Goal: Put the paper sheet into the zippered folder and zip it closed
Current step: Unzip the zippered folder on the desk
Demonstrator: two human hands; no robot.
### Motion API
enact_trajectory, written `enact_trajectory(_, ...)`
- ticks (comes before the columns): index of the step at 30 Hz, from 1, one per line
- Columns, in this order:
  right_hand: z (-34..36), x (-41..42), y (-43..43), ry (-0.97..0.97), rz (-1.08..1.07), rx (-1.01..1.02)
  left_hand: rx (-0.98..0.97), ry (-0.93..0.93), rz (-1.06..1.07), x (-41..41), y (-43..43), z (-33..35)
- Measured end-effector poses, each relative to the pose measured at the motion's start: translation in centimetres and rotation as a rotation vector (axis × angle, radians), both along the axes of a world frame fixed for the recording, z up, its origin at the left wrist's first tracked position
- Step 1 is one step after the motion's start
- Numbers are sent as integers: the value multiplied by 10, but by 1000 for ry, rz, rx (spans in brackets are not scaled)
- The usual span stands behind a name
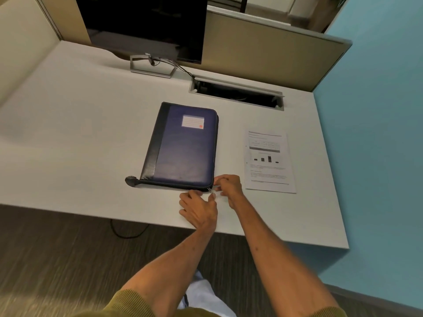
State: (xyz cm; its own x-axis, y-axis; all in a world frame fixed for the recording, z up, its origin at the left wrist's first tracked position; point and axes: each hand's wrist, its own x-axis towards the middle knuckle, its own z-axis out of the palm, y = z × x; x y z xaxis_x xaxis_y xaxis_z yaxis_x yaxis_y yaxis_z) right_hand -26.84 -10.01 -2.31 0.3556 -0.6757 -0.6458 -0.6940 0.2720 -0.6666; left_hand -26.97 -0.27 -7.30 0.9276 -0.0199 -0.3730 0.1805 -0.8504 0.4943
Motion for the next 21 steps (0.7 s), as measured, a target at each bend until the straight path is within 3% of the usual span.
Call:
enact_trajectory(10,-8,5,-10,45,74,-92,39,12,70,4,-22,-1)
enact_trajectory(21,-9,13,3,78,90,-55,-57,-121,-150,17,19,-4)
